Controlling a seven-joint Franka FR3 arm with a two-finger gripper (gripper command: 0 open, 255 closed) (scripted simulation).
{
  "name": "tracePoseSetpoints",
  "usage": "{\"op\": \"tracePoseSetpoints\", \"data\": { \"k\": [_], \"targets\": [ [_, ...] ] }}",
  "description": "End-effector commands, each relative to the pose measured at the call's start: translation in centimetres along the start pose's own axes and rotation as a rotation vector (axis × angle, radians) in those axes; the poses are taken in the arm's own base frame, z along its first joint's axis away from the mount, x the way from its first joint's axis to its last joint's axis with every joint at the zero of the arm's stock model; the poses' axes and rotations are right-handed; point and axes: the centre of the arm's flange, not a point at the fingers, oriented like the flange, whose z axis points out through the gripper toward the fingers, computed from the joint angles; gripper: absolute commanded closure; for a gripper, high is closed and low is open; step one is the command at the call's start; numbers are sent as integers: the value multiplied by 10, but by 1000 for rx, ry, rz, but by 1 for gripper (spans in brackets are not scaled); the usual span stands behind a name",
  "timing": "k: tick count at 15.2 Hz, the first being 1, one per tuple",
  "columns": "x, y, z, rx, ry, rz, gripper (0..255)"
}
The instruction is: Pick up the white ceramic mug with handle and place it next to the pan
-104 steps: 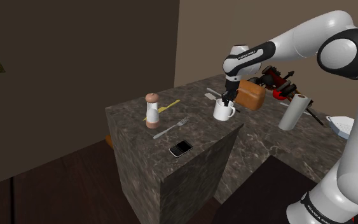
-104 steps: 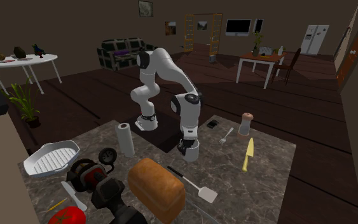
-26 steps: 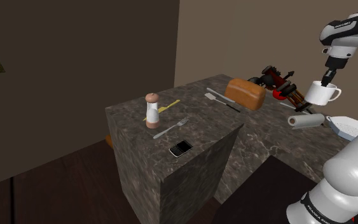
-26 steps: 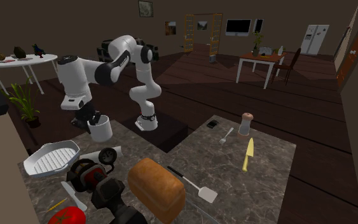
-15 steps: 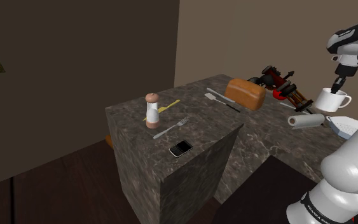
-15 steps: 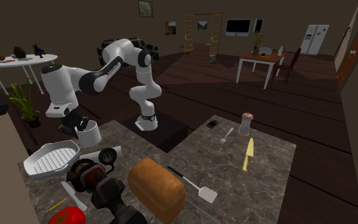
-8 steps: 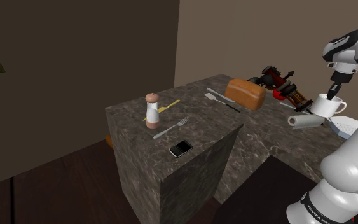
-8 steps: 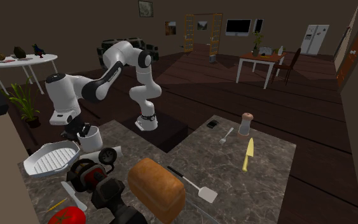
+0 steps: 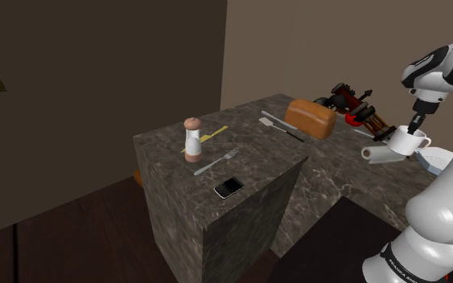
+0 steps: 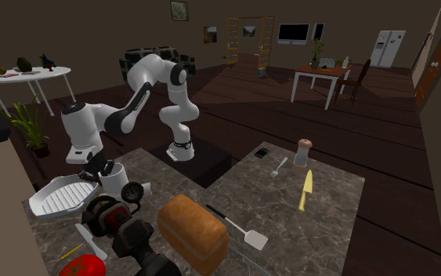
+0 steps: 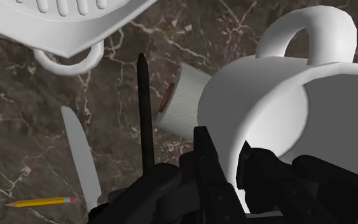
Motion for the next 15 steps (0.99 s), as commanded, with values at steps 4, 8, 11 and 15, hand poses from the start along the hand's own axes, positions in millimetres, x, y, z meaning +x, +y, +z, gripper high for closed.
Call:
{"op": "tracePoseSetpoints", "data": {
  "k": [4,8,11,15],
  "targets": [
    [1,-1,29,4,-3,0,255],
    [3,-1,50,4,-3,0,255],
    [3,-1,54,4,-3,0,255],
    [3,-1,54,4,-3,0,255]
  ]
}}
